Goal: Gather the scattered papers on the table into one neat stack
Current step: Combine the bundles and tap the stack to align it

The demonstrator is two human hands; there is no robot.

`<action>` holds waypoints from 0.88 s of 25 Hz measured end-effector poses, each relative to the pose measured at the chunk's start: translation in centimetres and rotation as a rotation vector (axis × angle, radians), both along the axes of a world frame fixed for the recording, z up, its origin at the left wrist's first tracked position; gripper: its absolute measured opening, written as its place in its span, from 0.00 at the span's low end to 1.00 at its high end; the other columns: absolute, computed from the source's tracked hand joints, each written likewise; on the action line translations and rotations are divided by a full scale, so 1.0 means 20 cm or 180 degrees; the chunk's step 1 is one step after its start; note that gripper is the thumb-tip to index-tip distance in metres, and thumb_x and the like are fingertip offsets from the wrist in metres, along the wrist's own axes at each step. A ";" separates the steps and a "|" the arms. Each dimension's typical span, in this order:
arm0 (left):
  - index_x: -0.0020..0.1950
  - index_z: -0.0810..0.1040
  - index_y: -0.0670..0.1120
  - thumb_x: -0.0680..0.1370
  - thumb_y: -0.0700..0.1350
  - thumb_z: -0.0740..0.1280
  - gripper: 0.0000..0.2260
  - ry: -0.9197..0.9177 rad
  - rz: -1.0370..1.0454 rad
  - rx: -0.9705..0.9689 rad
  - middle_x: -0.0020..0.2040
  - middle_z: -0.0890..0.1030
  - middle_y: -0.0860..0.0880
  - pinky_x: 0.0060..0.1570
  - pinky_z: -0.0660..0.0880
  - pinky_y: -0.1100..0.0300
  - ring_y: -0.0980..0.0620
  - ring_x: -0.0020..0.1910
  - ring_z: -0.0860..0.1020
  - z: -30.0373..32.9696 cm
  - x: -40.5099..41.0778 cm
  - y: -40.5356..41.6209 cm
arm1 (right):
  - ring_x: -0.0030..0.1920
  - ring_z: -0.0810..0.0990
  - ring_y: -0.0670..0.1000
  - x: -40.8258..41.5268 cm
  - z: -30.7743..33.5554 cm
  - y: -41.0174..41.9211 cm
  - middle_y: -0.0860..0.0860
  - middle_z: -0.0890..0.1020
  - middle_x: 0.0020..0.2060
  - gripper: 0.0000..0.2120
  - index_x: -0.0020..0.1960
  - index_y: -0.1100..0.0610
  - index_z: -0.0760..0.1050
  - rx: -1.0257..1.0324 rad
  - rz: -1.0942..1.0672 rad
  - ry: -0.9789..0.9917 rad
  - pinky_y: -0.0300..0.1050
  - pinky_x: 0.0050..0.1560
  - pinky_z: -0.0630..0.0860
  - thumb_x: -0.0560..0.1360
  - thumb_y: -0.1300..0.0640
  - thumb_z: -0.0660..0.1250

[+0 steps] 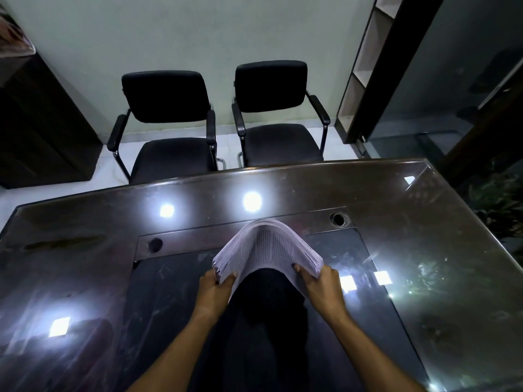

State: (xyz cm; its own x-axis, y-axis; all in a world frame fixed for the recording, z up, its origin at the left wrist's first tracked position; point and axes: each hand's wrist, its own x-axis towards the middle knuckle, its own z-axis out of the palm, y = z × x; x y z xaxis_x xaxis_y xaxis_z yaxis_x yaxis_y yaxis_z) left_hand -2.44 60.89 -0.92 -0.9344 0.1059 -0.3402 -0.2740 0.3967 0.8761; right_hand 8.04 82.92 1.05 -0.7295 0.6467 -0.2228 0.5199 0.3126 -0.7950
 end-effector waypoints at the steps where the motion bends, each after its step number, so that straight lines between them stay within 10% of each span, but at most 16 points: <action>1: 0.56 0.81 0.43 0.76 0.39 0.73 0.09 -0.0065 0.0003 -0.0030 0.44 0.82 0.48 0.53 0.79 0.49 0.46 0.47 0.81 -0.02 0.00 -0.01 | 0.33 0.78 0.55 0.00 0.00 0.00 0.51 0.78 0.28 0.15 0.34 0.54 0.75 -0.0056 0.0002 -0.0095 0.48 0.33 0.70 0.76 0.50 0.74; 15: 0.53 0.83 0.43 0.77 0.45 0.74 0.07 0.0126 -0.0431 -0.0383 0.48 0.84 0.45 0.48 0.80 0.52 0.45 0.47 0.83 0.10 -0.17 0.02 | 0.37 0.80 0.53 -0.06 0.10 0.08 0.49 0.81 0.34 0.09 0.42 0.55 0.78 0.0158 0.0417 -0.0030 0.44 0.35 0.71 0.79 0.52 0.71; 22: 0.47 0.81 0.43 0.77 0.39 0.73 0.02 -0.0056 0.0178 0.0448 0.43 0.84 0.45 0.40 0.82 0.56 0.45 0.41 0.83 0.41 -0.48 -0.03 | 0.50 0.87 0.54 -0.09 0.35 0.19 0.52 0.88 0.50 0.10 0.54 0.58 0.81 -0.2109 -0.0048 0.1074 0.54 0.52 0.83 0.76 0.70 0.70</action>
State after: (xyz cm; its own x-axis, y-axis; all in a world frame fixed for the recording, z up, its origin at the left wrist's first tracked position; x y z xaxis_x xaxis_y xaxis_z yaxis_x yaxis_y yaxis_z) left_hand -12.09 60.30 7.34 -0.9342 0.1016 -0.3420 -0.3080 0.2540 0.9169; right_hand 6.20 86.78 7.96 -0.8193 0.4652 -0.3351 0.2147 -0.2930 -0.9317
